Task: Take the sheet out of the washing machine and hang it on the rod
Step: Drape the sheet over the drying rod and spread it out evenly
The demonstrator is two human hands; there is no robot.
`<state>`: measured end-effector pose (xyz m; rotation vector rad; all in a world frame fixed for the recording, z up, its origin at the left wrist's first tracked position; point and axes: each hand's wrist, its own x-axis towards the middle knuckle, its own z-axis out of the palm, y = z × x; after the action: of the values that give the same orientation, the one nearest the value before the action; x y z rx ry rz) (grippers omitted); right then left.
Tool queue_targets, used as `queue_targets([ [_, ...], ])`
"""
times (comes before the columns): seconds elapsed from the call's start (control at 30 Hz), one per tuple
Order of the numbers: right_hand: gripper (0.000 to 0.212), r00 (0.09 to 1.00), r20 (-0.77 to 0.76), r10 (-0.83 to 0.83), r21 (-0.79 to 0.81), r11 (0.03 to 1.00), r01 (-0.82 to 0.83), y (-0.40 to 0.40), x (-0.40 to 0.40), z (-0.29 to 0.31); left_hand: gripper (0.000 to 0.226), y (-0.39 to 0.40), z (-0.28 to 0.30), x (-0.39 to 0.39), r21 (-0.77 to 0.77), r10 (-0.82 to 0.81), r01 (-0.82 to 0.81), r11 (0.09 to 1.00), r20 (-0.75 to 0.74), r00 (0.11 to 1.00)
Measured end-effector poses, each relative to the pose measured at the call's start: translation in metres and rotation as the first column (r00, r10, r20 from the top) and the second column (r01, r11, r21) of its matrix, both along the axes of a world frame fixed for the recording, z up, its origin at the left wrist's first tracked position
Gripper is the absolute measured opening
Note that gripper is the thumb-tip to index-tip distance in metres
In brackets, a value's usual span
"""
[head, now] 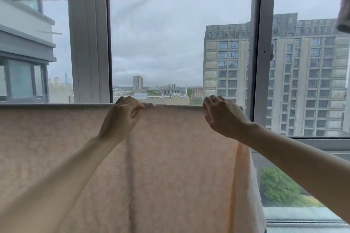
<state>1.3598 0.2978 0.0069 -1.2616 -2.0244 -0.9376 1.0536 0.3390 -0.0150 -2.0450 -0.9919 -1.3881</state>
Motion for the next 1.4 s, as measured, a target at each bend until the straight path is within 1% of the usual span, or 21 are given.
queue_targets([
  [0.07, 0.019, 0.999, -0.003, 0.052, -0.033, 0.998, -0.052, 0.005, -0.016, 0.002, 0.017, 0.002, -0.004, -0.017, -0.015, 0.097, -0.097, 0.995, 0.015, 0.995],
  [0.17, 0.021, 0.996, 0.015, 0.091, -0.060, 0.994, -0.090, 0.014, -0.041, 0.005, 0.030, 0.005, -0.009, -0.043, -0.044, 0.223, -0.222, 0.974, -0.002, 0.975],
  [0.27, 0.021, 0.991, 0.006, 0.136, -0.084, 0.987, -0.135, 0.022, -0.065, 0.008, 0.033, 0.007, -0.005, -0.066, -0.085, 0.323, -0.324, 0.942, -0.020, 0.946],
  [0.37, 0.019, 0.985, -0.009, 0.173, -0.096, 0.980, -0.173, 0.030, -0.090, 0.012, 0.020, 0.009, 0.005, -0.087, -0.089, 0.302, -0.302, 0.949, -0.015, 0.953],
  [0.43, 0.017, 0.983, -0.035, 0.179, -0.097, 0.979, -0.181, 0.035, -0.105, 0.012, 0.012, 0.013, 0.011, -0.095, -0.073, 0.293, -0.296, 0.952, -0.050, 0.955],
  [0.5, 0.012, 0.986, -0.052, 0.160, -0.073, 0.984, -0.164, 0.042, -0.115, 0.009, 0.008, 0.017, 0.015, -0.098, -0.055, 0.313, -0.318, 0.946, -0.082, 0.946],
  [0.57, 0.007, 0.987, -0.076, 0.142, -0.043, 0.988, -0.146, 0.050, -0.119, 0.007, 0.009, 0.017, 0.016, -0.097, -0.021, 0.321, -0.323, 0.946, -0.083, 0.944],
  [0.63, 0.011, 0.963, -0.172, 0.207, -0.045, 0.975, -0.218, 0.052, -0.117, 0.008, 0.009, 0.013, 0.010, -0.098, 0.052, 0.275, -0.273, 0.961, -0.055, 0.960],
  [0.7, 0.013, 0.912, -0.263, 0.313, 0.015, 0.947, -0.321, 0.051, -0.110, 0.005, 0.014, 0.010, -0.005, -0.102, 0.102, 0.188, -0.180, 0.978, -0.070, 0.980],
  [0.73, 0.012, 0.910, -0.242, 0.336, 0.039, 0.941, -0.337, 0.049, -0.108, 0.001, 0.016, 0.010, -0.014, -0.104, 0.103, 0.160, -0.149, 0.983, -0.103, 0.982],
  [0.77, 0.010, 0.926, -0.183, 0.330, 0.037, 0.943, -0.329, 0.047, -0.106, -0.004, 0.020, 0.013, -0.021, -0.106, 0.098, 0.151, -0.138, 0.986, -0.141, 0.978],
  [0.83, 0.008, 0.953, -0.081, 0.294, 0.001, 0.956, -0.294, 0.046, -0.108, -0.013, 0.022, 0.022, -0.029, -0.111, 0.093, 0.170, -0.153, 0.984, -0.220, 0.961],
  [0.9, 0.005, 0.958, -0.087, 0.273, -0.018, 0.961, -0.275, 0.044, -0.113, -0.013, 0.014, 0.026, -0.030, -0.112, 0.087, 0.186, -0.169, 0.982, -0.258, 0.948],
  [0.93, 0.006, 0.958, -0.100, 0.268, -0.023, 0.962, -0.271, 0.044, -0.117, -0.010, 0.009, 0.027, -0.029, -0.112, 0.093, 0.190, -0.171, 0.981, -0.260, 0.947],
  [1.0, 0.020, 0.963, -0.078, 0.257, -0.041, 0.965, -0.261, 0.043, -0.127, -0.005, 0.007, 0.025, -0.027, -0.111, 0.104, 0.193, -0.172, 0.980, -0.249, 0.949],
  [1.07, 0.037, 0.970, 0.009, 0.242, -0.050, 0.969, -0.241, 0.045, -0.141, -0.004, 0.008, 0.023, -0.026, -0.111, 0.099, 0.183, -0.164, 0.981, -0.231, 0.956],
  [1.1, 0.041, 0.971, 0.057, 0.233, -0.049, 0.972, -0.231, 0.047, -0.149, -0.004, 0.008, 0.023, -0.026, -0.111, 0.101, 0.177, -0.158, 0.982, -0.222, 0.959],
  [1.17, 0.045, 0.968, 0.119, 0.219, -0.036, 0.976, -0.217, 0.051, -0.167, -0.006, 0.008, 0.022, -0.026, -0.112, 0.104, 0.170, -0.151, 0.983, -0.208, 0.963],
  [1.3, 0.056, 0.967, 0.179, 0.181, -0.019, 0.983, -0.180, 0.064, -0.202, -0.004, 0.009, 0.019, -0.026, -0.115, 0.089, 0.140, -0.126, 0.988, -0.181, 0.974],
  [1.4, 0.051, 0.964, 0.201, 0.173, 0.015, 0.984, -0.180, 0.072, -0.223, -0.002, 0.004, 0.016, -0.022, -0.120, 0.064, 0.107, -0.098, 0.993, -0.166, 0.980],
])
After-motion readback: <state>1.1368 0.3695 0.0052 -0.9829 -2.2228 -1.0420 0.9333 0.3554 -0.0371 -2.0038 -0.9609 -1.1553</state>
